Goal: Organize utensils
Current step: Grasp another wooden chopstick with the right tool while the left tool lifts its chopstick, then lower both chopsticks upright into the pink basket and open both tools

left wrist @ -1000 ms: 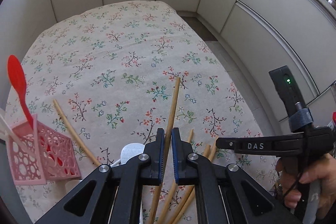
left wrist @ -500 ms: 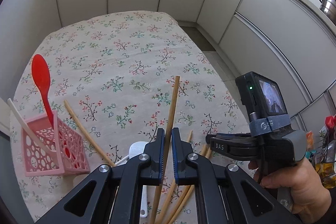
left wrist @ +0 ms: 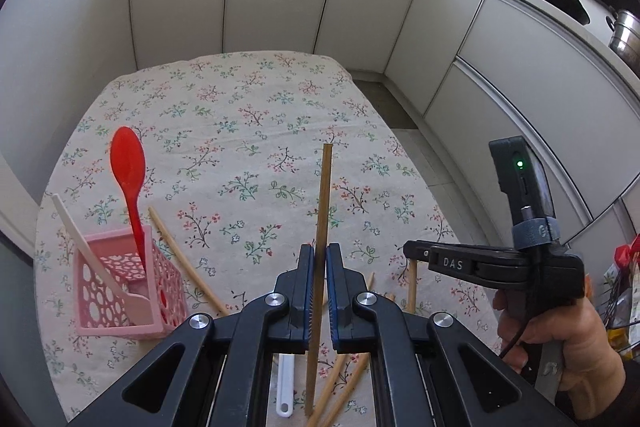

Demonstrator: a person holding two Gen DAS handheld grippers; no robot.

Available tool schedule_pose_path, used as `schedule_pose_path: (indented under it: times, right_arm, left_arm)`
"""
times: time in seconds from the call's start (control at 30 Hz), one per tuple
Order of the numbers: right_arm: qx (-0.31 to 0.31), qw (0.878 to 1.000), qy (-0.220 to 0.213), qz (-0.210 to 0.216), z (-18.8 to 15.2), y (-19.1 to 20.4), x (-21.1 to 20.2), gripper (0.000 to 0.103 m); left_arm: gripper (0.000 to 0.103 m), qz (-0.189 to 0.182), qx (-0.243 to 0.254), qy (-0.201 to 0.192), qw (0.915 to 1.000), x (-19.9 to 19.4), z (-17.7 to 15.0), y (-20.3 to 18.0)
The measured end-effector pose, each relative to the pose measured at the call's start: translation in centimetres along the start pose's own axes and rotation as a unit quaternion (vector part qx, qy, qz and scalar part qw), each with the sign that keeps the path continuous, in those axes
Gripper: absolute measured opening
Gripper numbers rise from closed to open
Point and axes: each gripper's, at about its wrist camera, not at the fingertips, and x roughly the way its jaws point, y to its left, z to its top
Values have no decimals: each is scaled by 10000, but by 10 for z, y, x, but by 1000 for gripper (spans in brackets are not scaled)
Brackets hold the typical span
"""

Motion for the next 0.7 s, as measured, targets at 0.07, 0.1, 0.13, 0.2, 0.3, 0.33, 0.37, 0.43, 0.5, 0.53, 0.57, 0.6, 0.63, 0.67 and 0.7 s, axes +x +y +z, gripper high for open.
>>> schedule_pose_path:
  times: [0.07, 0.1, 0.13, 0.2, 0.3, 0.33, 0.37, 0.43, 0.5, 0.53, 0.57, 0.6, 0.63, 0.67, 0.7]
  right_arm:
    - [-219, 9994, -268, -24, -3, 9, -20, 7]
    - [-303, 9988, -395, 4, -5, 15, -29, 7]
    - [-364, 9981, -504, 53, -5, 21, -36, 7]
    - [-486, 9960, -741, 119, -11, 22, -57, 7]
    - [-649, 9918, -1070, 238, -17, 23, -88, 7]
    - [-704, 9900, -1201, 243, -18, 25, -96, 7]
    - [-748, 9880, -1329, 250, -20, 27, -105, 7]
    - [-818, 9839, -1564, 298, -23, 31, -121, 7]
    - [-858, 9796, -1778, 368, -25, 33, -137, 7]
    - [-872, 9772, -1892, 402, -25, 35, -144, 7]
    - [-888, 9747, -2002, 439, -26, 37, -150, 7]
    - [-909, 9722, -2103, 488, -26, 38, -157, 7]
    - [-926, 9698, -2192, 537, -26, 40, -162, 7]
    - [-949, 9674, -2277, 569, -26, 42, -168, 7]
    - [-977, 9650, -2360, 597, -26, 44, -173, 7]
  left_arm:
    - [6, -17, 9, -165, 9999, -11, 2, 0]
    - [6, -35, 7, -241, 9997, -16, 3, 0]
    - [6, -54, 0, -324, 9995, -22, 4, 1]
    - [6, -76, -11, -489, 9988, -34, 4, 1]
    - [6, -122, -41, -767, 9970, -54, 6, 1]
    - [6, -152, -56, -873, 9961, -61, 6, 1]
    - [6, -180, -64, -972, 9951, -69, 7, 1]
    - [6, -209, -90, -1224, 9922, -85, 10, 2]
    - [5, -201, -105, -1489, 9886, -101, 12, 4]
    - [5, -177, -109, -1618, 9866, -109, 14, 5]
    - [5, -153, -121, -1746, 9844, -116, 15, 6]
    - [5, -126, -128, -1851, 9826, -123, 15, 7]
    - [5, -87, -136, -1951, 9806, -129, 16, 8]
    - [5, -46, -149, -2036, 9789, -134, 16, 9]
    - [5, 13, -153, -2118, 9772, -139, 16, 11]
